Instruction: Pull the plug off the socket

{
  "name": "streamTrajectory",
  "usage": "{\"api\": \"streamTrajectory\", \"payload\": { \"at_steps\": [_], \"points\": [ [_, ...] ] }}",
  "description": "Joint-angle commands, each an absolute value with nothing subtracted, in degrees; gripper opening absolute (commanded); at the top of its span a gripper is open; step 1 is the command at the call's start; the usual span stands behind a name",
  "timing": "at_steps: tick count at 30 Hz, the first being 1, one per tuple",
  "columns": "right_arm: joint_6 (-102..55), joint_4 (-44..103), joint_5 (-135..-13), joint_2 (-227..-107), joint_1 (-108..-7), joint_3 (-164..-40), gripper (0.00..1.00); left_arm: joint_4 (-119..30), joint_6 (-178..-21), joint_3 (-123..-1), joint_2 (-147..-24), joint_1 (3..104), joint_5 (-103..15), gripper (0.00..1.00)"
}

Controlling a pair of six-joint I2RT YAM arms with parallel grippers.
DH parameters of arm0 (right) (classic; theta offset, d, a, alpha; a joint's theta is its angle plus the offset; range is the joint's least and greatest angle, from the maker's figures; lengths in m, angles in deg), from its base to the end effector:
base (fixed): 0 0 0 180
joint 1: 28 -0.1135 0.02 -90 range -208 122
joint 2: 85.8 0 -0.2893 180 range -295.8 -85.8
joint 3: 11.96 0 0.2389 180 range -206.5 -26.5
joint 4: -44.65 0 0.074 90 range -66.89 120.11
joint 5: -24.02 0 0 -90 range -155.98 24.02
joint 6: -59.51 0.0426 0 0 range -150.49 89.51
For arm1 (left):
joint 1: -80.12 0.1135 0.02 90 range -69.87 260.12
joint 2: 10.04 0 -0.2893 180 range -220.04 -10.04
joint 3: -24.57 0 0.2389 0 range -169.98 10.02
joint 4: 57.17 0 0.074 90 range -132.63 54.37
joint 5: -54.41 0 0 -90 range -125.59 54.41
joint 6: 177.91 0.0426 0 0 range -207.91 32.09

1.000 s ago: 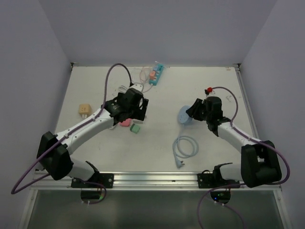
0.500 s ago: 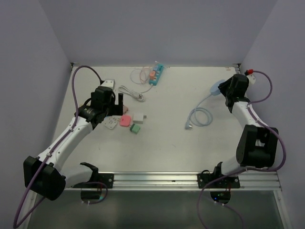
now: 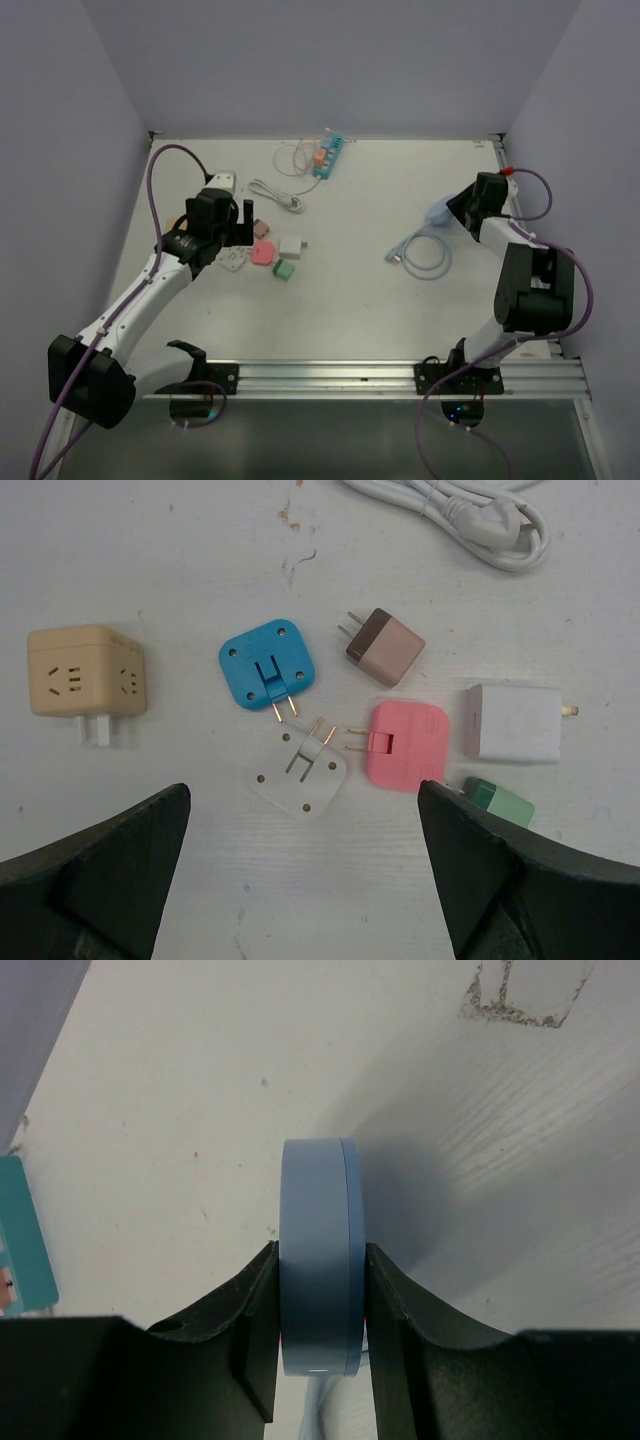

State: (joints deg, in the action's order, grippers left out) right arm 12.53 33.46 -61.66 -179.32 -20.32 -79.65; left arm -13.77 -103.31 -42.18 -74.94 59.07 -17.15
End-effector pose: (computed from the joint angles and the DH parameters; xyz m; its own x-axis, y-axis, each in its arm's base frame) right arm 0.3423 -0.0494 0.2280 -0.3047 0.7276 -0.6147 0.5481 0.6617 0.5116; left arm 0.2117 -0.0670 0.3073 -0.6286 -0.0280 -0.7772 -0.0489 0.9988 0.0035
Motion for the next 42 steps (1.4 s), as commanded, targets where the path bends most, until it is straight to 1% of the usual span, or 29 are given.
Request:
{"api": "streamTrajectory", "payload": {
  "at_steps": [1,2,5,6,9,11,14,16,18,19,20,22,27,31,35,37,42],
  "points": [
    [12.7,35.6,-62.5,-179.0,-20.0,-77.8,0.26,-16.6,-102.5,-41.6,-73.1,59.5,-15.3,1.00],
    [12.5,35.6,-62.4,-178.8,-19.6,-77.3,0.34,-16.6,-102.5,-41.5,-73.1,59.4,-15.2,1.00],
    [11.8,34.2,-61.1,-177.3,-19.0,-75.5,0.49,-16.7,-102.5,-41.3,-73.0,59.4,-15.5,1.00],
    [11.3,33.5,-60.4,-176.5,-18.9,-74.9,0.59,-16.8,-102.5,-41.3,-73.1,59.5,-15.6,1.00],
    [7.7,31.0,-58.8,-173.0,-18.9,-74.7,0.70,-16.8,-102.5,-41.3,-73.2,59.5,-16.1,1.00],
    [5.0,28.5,-59.3,-170.3,-19.0,-75.1,0.73,-16.8,-102.4,-41.3,-73.2,59.4,-16.4,1.00],
    [2.8,25.9,-60.0,-166.4,-20.2,-75.7,0.74,-16.8,-102.4,-41.3,-73.3,59.5,-16.4,1.00],
    [0.9,23.3,-57.7,-164.6,-21.8,-76.3,0.74,-16.8,-102.4,-41.3,-73.2,59.5,-16.2,1.00],
    [-0.4,21.6,-55.8,-162.6,-25.8,-77.1,0.73,-16.8,-102.4,-41.1,-73.2,59.4,-16.1,1.00],
    [-1.7,19.9,-53.5,-162.2,-27.5,-77.4,0.72,-16.9,-102.4,-41.1,-73.2,59.4,-15.8,1.00],
    [-2.3,19.2,-52.9,-161.8,-31.9,-77.6,0.71,-16.9,-102.5,-41.0,-73.2,59.4,-15.7,1.00],
    [-3.2,18.0,-51.9,-161.4,-37.5,-77.9,0.69,-16.9,-102.5,-41.0,-73.2,59.4,-15.4,1.00],
    [-3.4,18.2,-53.4,-163.0,-46.9,-78.4,0.67,-17.1,-102.5,-41.0,-73.2,59.4,-14.8,1.00],
    [-3.5,20.5,-58.8,-169.3,-51.8,-79.9,0.65,-17.1,-102.5,-40.9,-73.4,59.5,-14.6,1.00],
    [-2.6,22.5,-61.8,-174.1,-53.2,-80.2,0.62,-17.1,-102.5,-40.8,-73.6,59.4,-14.2,1.00],
    [-2.0,22.5,-61.5,-175.7,-53.2,-79.9,0.59,-17.1,-102.5,-40.8,-73.7,59.4,-14.1,1.00],
    [-1.0,20.1,-55.6,-177.7,-52.6,-78.3,0.56,-17.1,-102.5,-40.7,-73.8,59.5,-14.0,1.00]
  ]
}}
